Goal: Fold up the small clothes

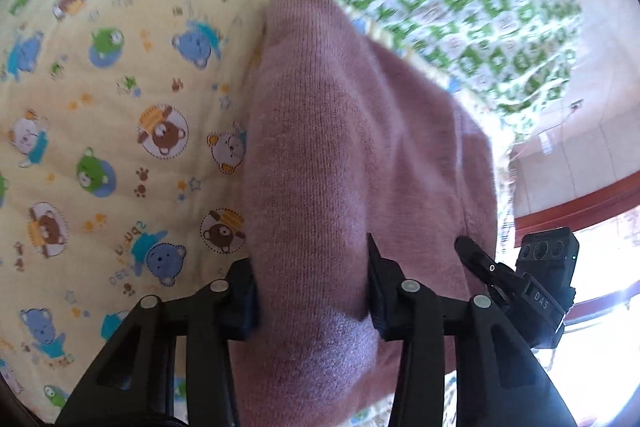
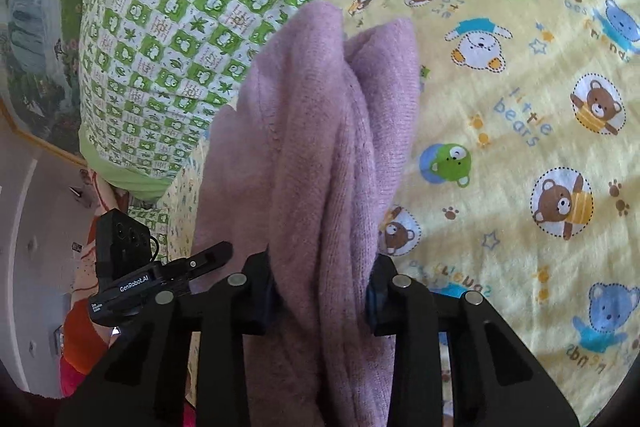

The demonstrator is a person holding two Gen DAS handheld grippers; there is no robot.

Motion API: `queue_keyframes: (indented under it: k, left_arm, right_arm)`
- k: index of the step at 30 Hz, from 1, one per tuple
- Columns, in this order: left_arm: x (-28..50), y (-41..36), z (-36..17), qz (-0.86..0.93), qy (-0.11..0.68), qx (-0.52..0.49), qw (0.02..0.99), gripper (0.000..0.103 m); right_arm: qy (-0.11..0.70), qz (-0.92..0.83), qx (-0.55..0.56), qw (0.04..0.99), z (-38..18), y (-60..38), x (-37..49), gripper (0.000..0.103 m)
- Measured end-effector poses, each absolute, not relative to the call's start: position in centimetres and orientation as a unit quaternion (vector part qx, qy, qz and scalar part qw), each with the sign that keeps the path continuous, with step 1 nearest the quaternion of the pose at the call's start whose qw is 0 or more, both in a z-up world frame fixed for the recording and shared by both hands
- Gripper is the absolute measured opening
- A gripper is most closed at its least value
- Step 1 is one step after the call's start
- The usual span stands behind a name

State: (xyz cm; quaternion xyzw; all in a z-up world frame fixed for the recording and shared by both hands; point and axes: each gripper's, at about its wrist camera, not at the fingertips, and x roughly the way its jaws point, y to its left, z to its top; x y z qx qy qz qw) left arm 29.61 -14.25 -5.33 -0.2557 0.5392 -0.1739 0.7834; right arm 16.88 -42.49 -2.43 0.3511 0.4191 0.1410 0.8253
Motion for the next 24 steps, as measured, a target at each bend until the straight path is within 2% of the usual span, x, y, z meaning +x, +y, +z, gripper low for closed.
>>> queue_keyframes:
  k: [7, 14, 20, 24]
  left_arm:
    - [25.8, -8.9, 0.1, -0.172, 0.49, -0.252, 0.817, 0.04]
    - [21.4, 1.6, 3.5, -0.123, 0.458, -0.251, 0.843, 0.04]
    - [18.1, 10.0, 1.0, -0.076, 0.471, -0.276, 0.835, 0.04]
    - [16.6, 12.3, -2.1, -0.066, 0.493, -0.286, 0.819, 0.04]
  right_arm:
    - [0.383, 0.193, 0.34, 0.837, 1.4, -37.8, 16.2, 0.033]
    - [0.37, 0.259, 0.323, 0.832, 3.2, -29.2, 17.5, 0.033]
    - [0.395, 0.296, 0.308, 0.814, 1.0, -21.3, 19.1, 0.033]
    - [0.435, 0.29, 0.3, 0.798, -2.1, -18.1, 19.2, 0.033]
